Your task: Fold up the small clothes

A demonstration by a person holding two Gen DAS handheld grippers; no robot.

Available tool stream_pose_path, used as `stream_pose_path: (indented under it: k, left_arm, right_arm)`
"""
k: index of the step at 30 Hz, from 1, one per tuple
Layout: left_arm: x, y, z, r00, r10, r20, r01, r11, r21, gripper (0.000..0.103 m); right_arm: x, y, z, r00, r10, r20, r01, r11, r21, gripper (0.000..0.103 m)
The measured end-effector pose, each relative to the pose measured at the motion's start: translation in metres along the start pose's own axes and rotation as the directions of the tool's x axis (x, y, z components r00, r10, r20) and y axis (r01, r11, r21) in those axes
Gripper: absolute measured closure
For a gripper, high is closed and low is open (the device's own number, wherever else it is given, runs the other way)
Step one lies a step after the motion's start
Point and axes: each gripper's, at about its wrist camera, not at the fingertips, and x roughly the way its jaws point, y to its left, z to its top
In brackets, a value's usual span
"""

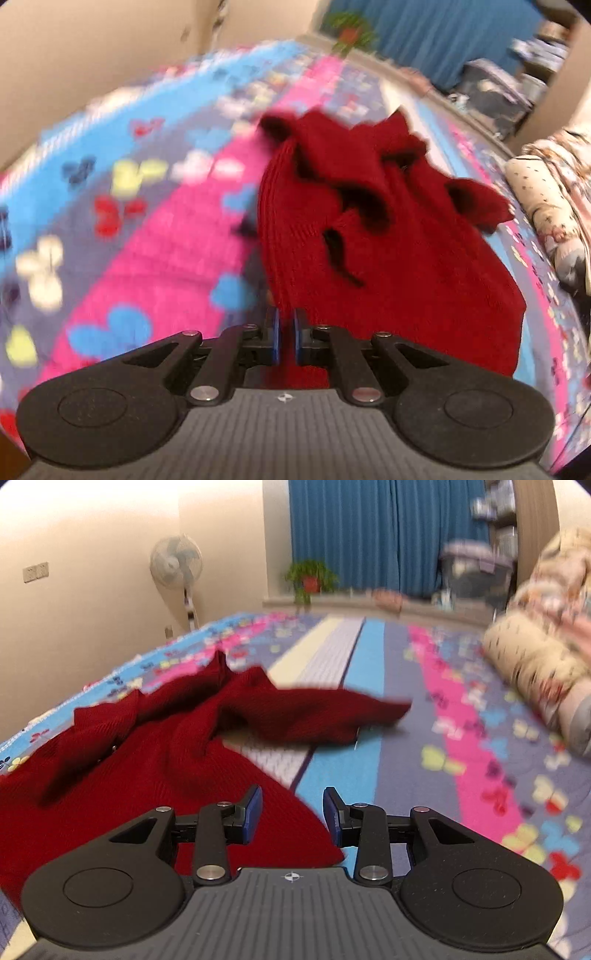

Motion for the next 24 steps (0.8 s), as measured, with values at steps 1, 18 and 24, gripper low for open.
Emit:
stream_pose_path:
  k: [1, 18, 24]
  left_arm:
    - [0.000, 0.003, 0.002, 1.000, 0.011, 0.003, -0.011, 1.000, 0.000, 0.095]
    - [0.055, 0.003, 0.012, 0.988, 0.069, -0.136, -0.065, 0.997, 0.037, 0.063]
    - [0.055, -0.007, 0.013, 0.990, 0.093, -0.102, -0.083, 0.992, 0.098, 0.091]
  right_arm:
    - [0.009, -0.002, -0.002, 0.999, 0.016, -0.037, -0.016, 1.000, 0.014, 0.063]
    - [0.120, -0.025, -0.029, 0.982, -0.033, -0.187, 0.046, 0.997, 0.066, 0.055]
    - [0.099, -0.022, -0.014, 0.994, 0.025, -0.110, -0.016, 0.997, 0.081, 0.096]
